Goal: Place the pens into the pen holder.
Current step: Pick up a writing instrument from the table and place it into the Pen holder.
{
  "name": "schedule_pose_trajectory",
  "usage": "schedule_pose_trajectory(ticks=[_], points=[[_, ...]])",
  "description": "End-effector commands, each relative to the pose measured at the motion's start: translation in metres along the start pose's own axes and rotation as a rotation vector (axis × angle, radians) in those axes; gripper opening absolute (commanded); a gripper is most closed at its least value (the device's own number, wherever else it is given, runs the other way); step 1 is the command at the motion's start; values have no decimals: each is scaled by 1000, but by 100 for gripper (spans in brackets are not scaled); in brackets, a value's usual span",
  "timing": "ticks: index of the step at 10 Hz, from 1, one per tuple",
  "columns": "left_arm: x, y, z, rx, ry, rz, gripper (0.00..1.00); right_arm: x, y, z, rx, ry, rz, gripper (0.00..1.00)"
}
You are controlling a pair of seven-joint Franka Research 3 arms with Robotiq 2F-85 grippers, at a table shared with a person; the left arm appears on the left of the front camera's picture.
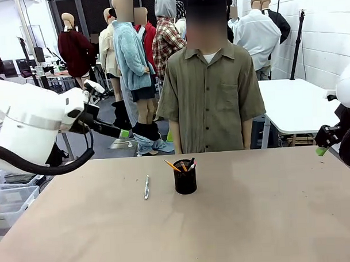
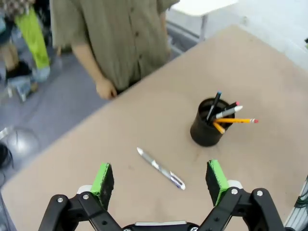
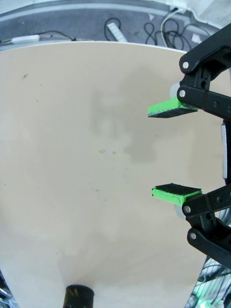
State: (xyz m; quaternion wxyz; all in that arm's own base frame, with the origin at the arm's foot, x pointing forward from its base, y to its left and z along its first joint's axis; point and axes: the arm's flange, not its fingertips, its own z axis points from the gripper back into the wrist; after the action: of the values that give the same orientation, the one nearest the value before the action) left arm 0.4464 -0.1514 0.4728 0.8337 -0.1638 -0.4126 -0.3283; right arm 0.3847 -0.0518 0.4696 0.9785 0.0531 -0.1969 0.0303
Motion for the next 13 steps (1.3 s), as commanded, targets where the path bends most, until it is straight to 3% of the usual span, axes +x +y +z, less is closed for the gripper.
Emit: schedule_pose_trajectory(ticks=[1,5,7,8,9,10,11,13], points=[[25,4,4,-37,158,129,100,-3,3,-4,-32,-2,-11,69],[5,5,-25,-77,445,234,100,-3,3,-4,-32,-2,-11,69],[1,4,-45,-127,430,274,100,-3,3,-4,-32,-2,-11,69],[-3,8,-59,-135,490,320,100,-3,3,-4,-32,-2,-11,69],[-7,12,-76,-49,546,325,100,-3,3,-4,-32,-2,-11,69],[-12,12,-94,-66,597,320,100,-3,3,-4,-32,-2,-11,69],[-9,3,-59,-103,500,287,100,-3,3,-4,-32,-2,-11,69],[-9,3,-59,-103,500,287,100,-3,3,-4,-32,-2,-11,69]])
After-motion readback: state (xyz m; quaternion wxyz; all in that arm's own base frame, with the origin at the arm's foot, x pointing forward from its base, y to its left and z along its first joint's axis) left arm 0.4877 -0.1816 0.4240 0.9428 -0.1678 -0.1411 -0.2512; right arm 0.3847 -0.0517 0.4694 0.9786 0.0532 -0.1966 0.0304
